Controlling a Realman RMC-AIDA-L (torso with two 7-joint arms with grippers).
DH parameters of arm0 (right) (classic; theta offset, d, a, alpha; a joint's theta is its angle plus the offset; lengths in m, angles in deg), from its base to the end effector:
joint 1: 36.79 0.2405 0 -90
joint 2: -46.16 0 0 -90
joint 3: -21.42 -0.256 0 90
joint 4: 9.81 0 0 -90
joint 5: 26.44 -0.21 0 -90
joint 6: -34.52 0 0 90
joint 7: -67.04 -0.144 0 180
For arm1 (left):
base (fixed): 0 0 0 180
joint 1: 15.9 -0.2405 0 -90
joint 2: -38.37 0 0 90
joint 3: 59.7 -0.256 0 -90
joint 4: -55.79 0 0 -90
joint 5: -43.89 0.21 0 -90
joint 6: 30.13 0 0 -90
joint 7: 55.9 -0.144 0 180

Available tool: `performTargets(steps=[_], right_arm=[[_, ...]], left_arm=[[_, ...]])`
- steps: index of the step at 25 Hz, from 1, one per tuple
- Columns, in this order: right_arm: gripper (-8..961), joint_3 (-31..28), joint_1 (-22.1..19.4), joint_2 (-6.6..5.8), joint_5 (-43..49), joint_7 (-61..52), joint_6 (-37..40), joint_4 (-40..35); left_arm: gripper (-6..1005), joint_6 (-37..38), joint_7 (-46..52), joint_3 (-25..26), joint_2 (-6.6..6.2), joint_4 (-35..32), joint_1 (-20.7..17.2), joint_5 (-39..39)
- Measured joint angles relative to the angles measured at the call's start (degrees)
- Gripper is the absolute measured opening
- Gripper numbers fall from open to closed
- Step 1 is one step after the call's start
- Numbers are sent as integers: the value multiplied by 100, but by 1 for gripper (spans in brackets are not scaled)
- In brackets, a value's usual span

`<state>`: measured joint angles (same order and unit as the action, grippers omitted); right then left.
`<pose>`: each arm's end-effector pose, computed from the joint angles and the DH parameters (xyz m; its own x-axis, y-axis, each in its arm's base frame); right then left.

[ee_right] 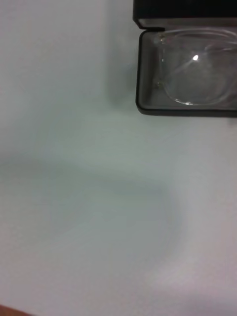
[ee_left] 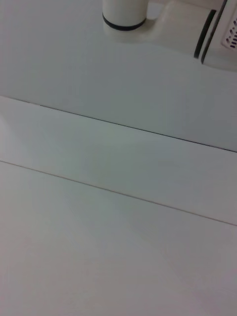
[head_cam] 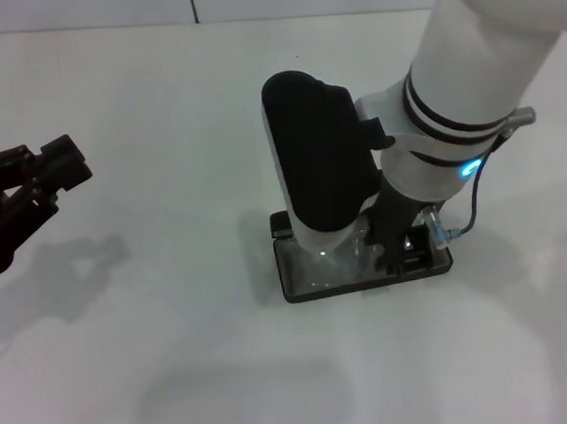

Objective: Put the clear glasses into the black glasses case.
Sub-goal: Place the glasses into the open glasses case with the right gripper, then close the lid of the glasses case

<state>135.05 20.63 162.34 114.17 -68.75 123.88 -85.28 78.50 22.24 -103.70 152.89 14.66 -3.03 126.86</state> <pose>0.0590 0.3253 -0.0822 0.7582 0.2118 0.6167 0.2603 -0.9655 0.0116 -0.2835 0.2505 0.0808 0.5290 0.1684 0.8317 0.4604 -0.8803 -0.1147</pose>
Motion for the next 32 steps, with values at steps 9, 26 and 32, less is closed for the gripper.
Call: performTargets(steps=[9, 26, 32], right_arm=[[237, -203, -1159, 0, 506, -213, 366, -1775], [239, -5011, -4633, -19, -3515, 1271, -319, -3743], [240, -7155, -4746, -58, -5457, 2220, 408, -1209]], left_arm=[[214, 68, 0, -21, 27, -1, 60, -7], [222, -368, 148, -457, 532, -31, 1194, 651], [222, -1386, 41, -1137, 531, 776, 2118, 676]])
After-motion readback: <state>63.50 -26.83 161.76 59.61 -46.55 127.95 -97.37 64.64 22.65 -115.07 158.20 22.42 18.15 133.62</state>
